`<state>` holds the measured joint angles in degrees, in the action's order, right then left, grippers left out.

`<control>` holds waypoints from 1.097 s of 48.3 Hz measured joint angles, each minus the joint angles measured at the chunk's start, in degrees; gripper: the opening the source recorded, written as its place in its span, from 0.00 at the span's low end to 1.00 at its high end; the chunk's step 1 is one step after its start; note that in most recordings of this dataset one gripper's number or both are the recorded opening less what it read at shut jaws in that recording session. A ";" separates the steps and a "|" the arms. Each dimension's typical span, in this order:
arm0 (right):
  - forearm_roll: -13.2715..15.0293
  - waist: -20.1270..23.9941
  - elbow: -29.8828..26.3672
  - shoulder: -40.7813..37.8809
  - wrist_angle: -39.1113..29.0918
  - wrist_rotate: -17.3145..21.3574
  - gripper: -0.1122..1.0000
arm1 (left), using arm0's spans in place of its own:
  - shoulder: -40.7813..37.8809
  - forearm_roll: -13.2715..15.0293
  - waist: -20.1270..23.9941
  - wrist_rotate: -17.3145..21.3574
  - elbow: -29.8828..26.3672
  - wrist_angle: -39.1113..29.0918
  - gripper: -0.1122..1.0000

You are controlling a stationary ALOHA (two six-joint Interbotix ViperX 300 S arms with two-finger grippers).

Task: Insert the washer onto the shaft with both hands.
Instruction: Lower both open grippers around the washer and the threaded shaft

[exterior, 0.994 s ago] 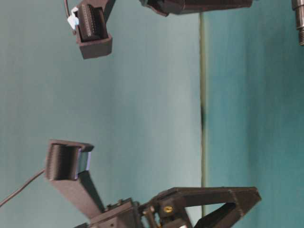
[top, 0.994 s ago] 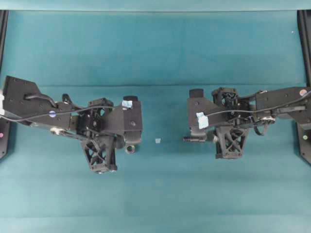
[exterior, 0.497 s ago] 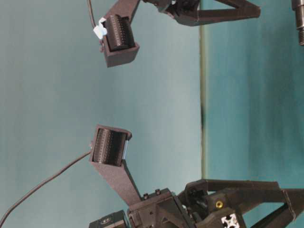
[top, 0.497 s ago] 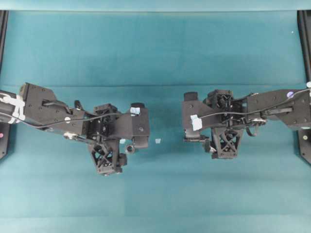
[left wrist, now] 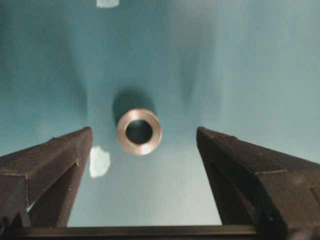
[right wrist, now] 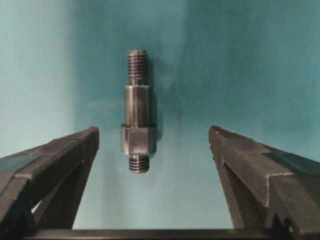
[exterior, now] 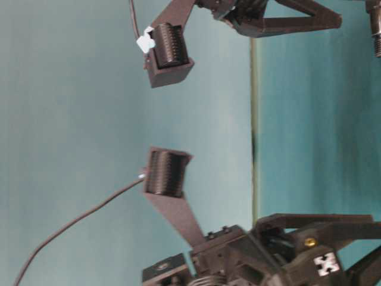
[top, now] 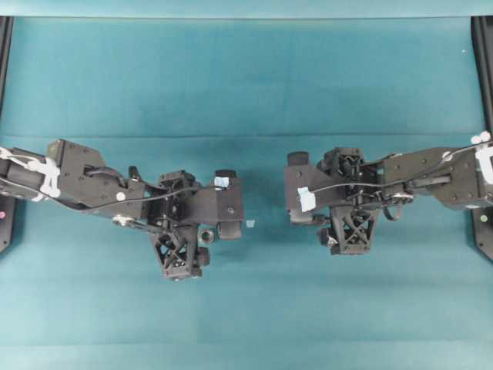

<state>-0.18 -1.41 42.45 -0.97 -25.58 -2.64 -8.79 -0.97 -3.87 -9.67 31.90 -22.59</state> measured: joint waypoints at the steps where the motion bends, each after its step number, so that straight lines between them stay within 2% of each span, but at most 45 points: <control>1: 0.00 0.09 0.09 -0.09 0.00 0.00 0.95 | -0.09 0.09 0.00 0.00 0.00 0.09 0.94; 30: -0.44 0.09 0.97 -1.49 2.11 0.09 0.95 | -0.62 -0.09 0.00 0.09 1.67 3.43 0.94; 53: -0.44 0.18 0.97 -1.76 2.20 0.09 0.95 | -1.14 -0.18 0.00 1.67 1.58 3.87 0.94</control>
<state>-0.62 -1.23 43.42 -2.72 -23.38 -2.55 -9.93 -1.14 -3.87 -8.00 33.49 -18.72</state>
